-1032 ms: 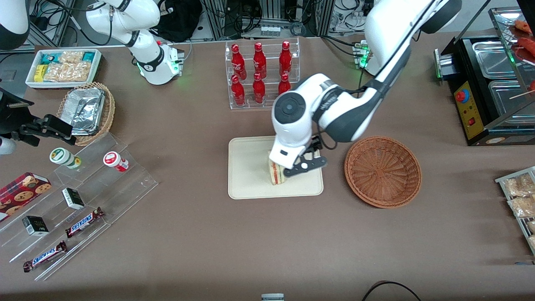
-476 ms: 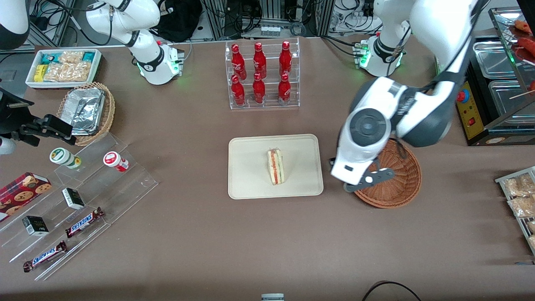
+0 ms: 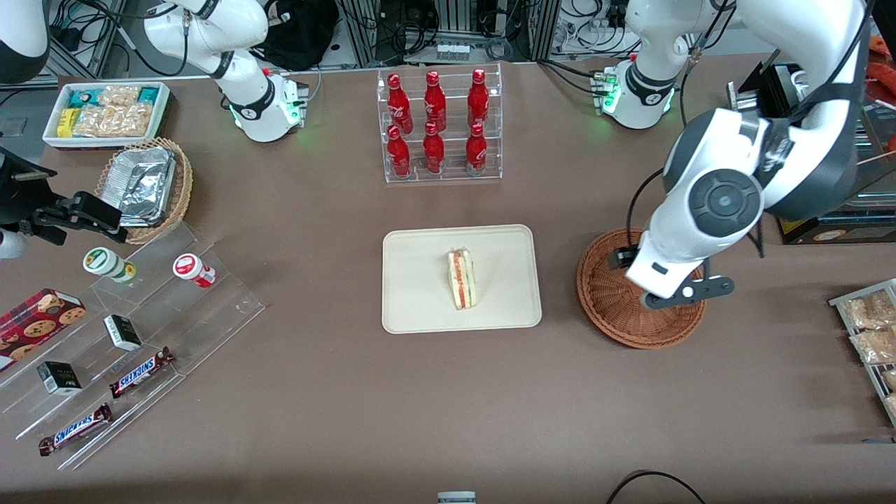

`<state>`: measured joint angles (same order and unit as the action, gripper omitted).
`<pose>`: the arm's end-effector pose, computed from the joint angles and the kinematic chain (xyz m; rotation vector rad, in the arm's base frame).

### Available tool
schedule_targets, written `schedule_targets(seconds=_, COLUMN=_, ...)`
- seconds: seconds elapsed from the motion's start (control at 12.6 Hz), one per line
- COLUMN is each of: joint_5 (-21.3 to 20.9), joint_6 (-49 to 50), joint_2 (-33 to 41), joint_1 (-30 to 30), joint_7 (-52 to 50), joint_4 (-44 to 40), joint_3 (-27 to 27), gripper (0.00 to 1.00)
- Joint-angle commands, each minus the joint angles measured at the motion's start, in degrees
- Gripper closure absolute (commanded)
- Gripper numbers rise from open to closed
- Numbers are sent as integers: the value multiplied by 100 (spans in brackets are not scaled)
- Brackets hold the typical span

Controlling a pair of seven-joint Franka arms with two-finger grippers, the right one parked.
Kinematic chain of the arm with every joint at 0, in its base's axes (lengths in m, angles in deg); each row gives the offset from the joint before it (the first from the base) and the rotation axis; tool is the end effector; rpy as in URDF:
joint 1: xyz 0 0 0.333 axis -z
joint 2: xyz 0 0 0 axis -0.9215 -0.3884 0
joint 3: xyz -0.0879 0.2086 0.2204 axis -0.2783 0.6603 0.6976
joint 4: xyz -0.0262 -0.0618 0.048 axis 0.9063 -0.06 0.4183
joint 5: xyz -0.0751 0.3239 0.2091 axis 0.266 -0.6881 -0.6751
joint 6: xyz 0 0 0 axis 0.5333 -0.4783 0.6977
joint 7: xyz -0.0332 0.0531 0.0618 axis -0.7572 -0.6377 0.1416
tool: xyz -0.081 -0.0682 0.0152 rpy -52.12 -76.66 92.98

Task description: Place sandwich from basket to tray

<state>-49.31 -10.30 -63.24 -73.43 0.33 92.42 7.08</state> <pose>0.5904 -0.1839 0.4642 -2.9444 -0.2493 0.2518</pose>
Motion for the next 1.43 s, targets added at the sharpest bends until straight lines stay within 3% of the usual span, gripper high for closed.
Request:
schedule_targets(seconds=0.0, joint_5=112, joint_6=153, joint_2=402, joint_1=-171, joint_7=363, joint_4=309, joint_3=7, gripper=0)
schedule_targets(seconds=0.16, joint_5=286, joint_6=346, joint_2=551, joint_1=-268, joint_7=898, joint_4=335, joint_3=217, gripper=0)
schedule_targets(seconds=0.4, joint_5=656, joint_6=671, joint_2=815, joint_1=91, joint_7=1611, joint_4=309, joint_3=981, gripper=0)
schedule_targets(seconds=0.79, joint_5=876, joint_6=988, joint_2=1236, joint_1=829, joint_7=2376, joint_4=335, joint_3=2089, gripper=0)
schedule_targets(seconds=1.35, joint_5=991, joint_6=1691, joint_2=1606, joint_1=945, joint_7=3379, joint_4=143, joint_3=2881, gripper=0)
